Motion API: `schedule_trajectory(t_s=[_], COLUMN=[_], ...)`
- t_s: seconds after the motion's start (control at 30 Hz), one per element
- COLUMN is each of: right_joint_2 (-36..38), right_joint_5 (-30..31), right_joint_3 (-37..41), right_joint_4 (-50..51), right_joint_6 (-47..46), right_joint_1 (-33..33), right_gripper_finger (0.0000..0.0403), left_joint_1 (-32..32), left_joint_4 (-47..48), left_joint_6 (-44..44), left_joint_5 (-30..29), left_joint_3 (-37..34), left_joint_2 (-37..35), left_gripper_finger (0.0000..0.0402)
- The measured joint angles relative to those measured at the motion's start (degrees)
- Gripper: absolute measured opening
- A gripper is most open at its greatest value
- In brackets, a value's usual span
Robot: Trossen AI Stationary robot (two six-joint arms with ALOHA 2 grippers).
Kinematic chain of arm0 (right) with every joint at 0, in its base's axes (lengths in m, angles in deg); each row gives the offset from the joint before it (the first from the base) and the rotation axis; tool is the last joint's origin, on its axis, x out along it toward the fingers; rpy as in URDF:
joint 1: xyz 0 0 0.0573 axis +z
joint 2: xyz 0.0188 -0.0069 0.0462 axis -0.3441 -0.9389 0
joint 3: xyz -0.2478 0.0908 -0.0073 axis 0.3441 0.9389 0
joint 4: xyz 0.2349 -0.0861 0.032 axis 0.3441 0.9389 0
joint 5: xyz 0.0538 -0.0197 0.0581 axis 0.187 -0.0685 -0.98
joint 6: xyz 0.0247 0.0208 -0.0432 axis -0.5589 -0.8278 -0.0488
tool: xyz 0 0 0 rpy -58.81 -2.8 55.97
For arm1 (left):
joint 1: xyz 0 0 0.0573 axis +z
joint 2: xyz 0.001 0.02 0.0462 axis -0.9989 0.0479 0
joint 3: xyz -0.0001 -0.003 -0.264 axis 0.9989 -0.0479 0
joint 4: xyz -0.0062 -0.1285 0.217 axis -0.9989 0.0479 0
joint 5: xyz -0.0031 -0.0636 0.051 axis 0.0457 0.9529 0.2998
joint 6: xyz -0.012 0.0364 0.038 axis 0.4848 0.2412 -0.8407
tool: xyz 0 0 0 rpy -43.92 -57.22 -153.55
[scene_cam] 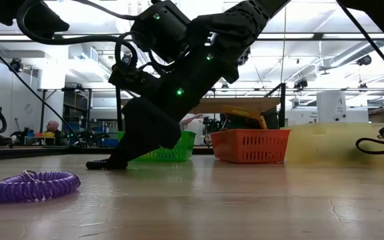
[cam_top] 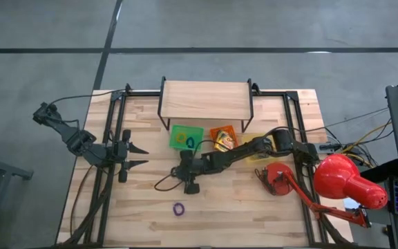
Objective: Pick & Place Office Desk Supplies
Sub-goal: Put the black spring rubber band into the green bin
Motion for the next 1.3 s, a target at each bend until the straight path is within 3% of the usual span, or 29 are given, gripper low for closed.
schedule_trajectory(t_s=[1.3], right_joint_2=[1.84], right_joint_5=[0.48], right_joint_3=[-1.71], right_joint_4=[-0.01], right_joint_6=[4.49], right_joint_1=[0.04], right_gripper_finger=[0.0022], left_joint_1=[-0.02], left_joint_4=[-0.01], left_joint_6=[-0.01], left_joint_5=[0.02], left_joint_3=[0.0], left_joint_2=[0.01], left_gripper_finger=[0.0141])
